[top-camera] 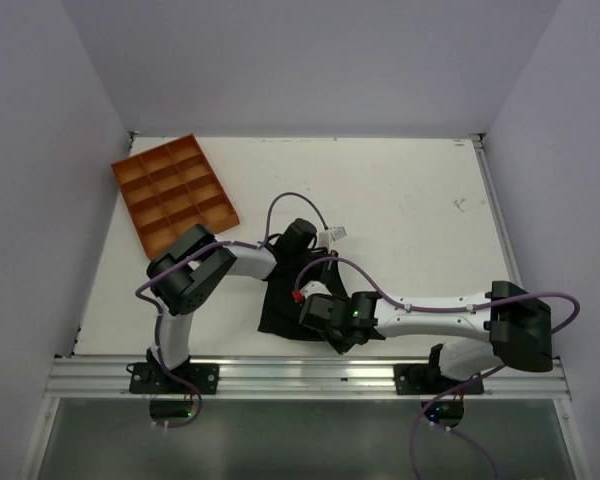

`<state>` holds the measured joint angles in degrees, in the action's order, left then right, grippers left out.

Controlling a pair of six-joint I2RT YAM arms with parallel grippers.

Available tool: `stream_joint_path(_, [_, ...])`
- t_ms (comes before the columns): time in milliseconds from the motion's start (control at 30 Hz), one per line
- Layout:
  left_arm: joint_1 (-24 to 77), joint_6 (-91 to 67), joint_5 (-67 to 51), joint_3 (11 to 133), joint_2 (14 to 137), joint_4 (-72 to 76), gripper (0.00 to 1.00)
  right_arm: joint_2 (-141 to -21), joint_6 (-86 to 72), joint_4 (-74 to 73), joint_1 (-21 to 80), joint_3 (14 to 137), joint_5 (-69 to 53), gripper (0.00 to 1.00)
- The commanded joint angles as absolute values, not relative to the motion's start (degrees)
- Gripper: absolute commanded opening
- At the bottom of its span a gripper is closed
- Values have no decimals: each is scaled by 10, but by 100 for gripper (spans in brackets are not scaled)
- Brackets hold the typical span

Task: Roll the underwear
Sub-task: Fold the underwear

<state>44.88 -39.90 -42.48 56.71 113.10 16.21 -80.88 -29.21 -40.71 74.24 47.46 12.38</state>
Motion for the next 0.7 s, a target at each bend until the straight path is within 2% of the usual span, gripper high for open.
stream_joint_path(0, [468, -395, -439, 562, 1148, 199, 0, -787, -306, -399, 744, 475, 120, 0])
stream_joint_path(333, [491, -379, -381, 535, 1158, 182, 0, -766, -313, -446, 733, 504, 155, 0])
stream_joint_path(667, [492, -372, -383, 511, 1164, 186, 0, -768, -282, -471, 627, 501, 165, 0])
